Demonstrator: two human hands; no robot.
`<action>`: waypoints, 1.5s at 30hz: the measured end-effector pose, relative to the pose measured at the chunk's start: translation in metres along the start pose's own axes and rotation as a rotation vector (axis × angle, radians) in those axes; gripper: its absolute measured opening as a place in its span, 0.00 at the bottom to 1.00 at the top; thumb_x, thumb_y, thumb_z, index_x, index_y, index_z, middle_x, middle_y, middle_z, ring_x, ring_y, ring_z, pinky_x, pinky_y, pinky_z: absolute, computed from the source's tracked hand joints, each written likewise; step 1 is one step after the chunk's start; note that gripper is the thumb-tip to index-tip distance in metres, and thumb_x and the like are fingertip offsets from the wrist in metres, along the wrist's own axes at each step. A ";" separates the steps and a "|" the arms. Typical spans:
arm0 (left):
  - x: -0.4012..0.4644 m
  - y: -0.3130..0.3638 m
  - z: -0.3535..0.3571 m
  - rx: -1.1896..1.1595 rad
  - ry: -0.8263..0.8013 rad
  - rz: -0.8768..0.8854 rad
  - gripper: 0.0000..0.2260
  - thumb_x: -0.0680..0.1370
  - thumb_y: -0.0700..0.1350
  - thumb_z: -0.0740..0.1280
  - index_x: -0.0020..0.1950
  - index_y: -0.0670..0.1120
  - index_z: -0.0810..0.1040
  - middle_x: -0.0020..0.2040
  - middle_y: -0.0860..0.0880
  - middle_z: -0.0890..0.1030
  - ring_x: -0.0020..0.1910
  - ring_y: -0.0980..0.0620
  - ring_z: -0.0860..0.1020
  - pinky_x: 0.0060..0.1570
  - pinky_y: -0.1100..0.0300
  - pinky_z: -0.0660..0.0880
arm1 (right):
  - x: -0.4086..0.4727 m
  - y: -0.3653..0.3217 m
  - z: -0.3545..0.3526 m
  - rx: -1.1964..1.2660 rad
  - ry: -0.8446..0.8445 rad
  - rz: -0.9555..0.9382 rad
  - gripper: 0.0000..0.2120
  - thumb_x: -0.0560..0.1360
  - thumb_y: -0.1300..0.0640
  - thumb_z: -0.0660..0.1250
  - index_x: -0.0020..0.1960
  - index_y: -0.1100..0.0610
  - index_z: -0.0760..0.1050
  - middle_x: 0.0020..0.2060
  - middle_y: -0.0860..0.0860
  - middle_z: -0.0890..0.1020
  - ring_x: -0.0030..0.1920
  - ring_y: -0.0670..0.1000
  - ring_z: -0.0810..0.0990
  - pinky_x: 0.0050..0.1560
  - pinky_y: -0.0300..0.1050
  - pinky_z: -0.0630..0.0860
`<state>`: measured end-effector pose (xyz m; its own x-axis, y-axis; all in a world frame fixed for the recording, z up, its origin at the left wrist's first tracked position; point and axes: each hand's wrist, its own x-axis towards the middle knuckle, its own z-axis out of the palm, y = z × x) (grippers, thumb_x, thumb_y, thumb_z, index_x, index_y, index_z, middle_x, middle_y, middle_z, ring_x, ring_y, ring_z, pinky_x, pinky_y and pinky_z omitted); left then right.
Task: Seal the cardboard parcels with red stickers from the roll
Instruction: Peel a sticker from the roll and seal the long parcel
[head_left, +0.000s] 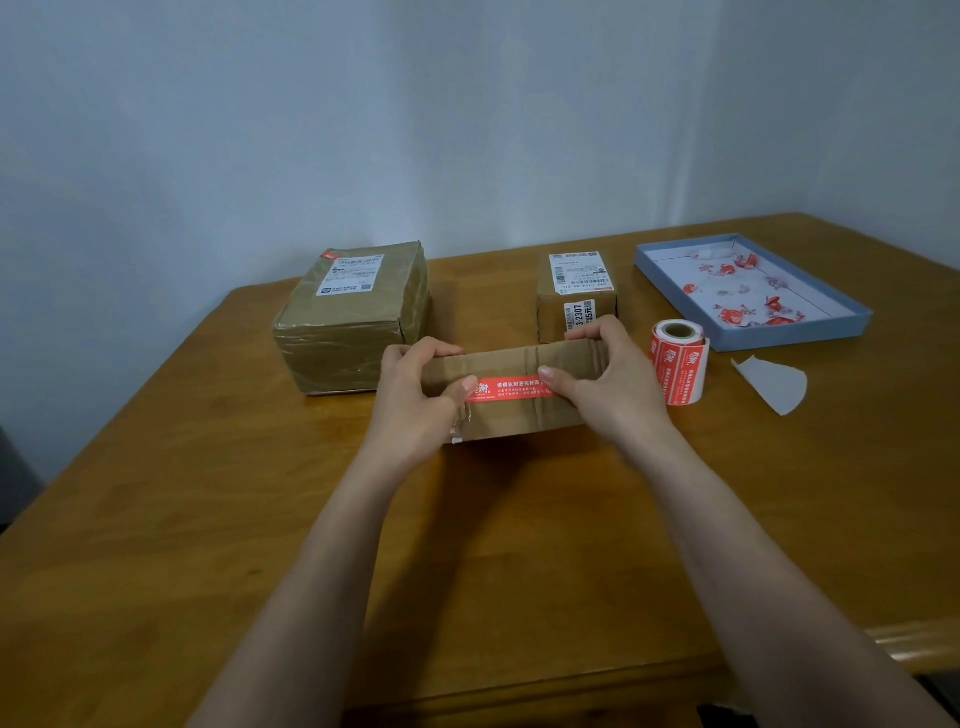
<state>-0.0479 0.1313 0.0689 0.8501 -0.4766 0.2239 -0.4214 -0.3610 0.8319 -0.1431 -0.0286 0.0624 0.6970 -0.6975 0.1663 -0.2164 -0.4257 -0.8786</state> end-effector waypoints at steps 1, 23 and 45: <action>0.000 0.000 0.000 0.000 -0.003 0.001 0.12 0.78 0.43 0.68 0.62 0.51 0.75 0.61 0.50 0.66 0.60 0.52 0.68 0.40 0.68 0.74 | 0.001 0.000 -0.001 -0.006 -0.003 -0.003 0.21 0.71 0.49 0.74 0.58 0.46 0.69 0.61 0.46 0.74 0.65 0.51 0.71 0.57 0.51 0.75; 0.005 0.003 -0.008 -0.019 -0.203 -0.057 0.23 0.73 0.47 0.74 0.66 0.54 0.71 0.64 0.50 0.64 0.61 0.51 0.69 0.43 0.63 0.79 | -0.004 -0.004 0.009 -0.216 -0.044 0.021 0.51 0.58 0.37 0.78 0.72 0.46 0.54 0.70 0.54 0.60 0.71 0.59 0.61 0.63 0.55 0.69; 0.008 0.001 0.007 -0.059 -0.056 -0.009 0.22 0.68 0.41 0.78 0.58 0.50 0.75 0.59 0.49 0.68 0.57 0.52 0.72 0.54 0.52 0.80 | 0.001 -0.003 0.012 -0.025 0.011 0.084 0.39 0.61 0.51 0.81 0.63 0.43 0.60 0.65 0.50 0.64 0.67 0.55 0.64 0.63 0.56 0.71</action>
<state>-0.0440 0.1215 0.0682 0.8341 -0.5182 0.1892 -0.3933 -0.3181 0.8626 -0.1335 -0.0210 0.0597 0.6680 -0.7378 0.0971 -0.2909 -0.3790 -0.8785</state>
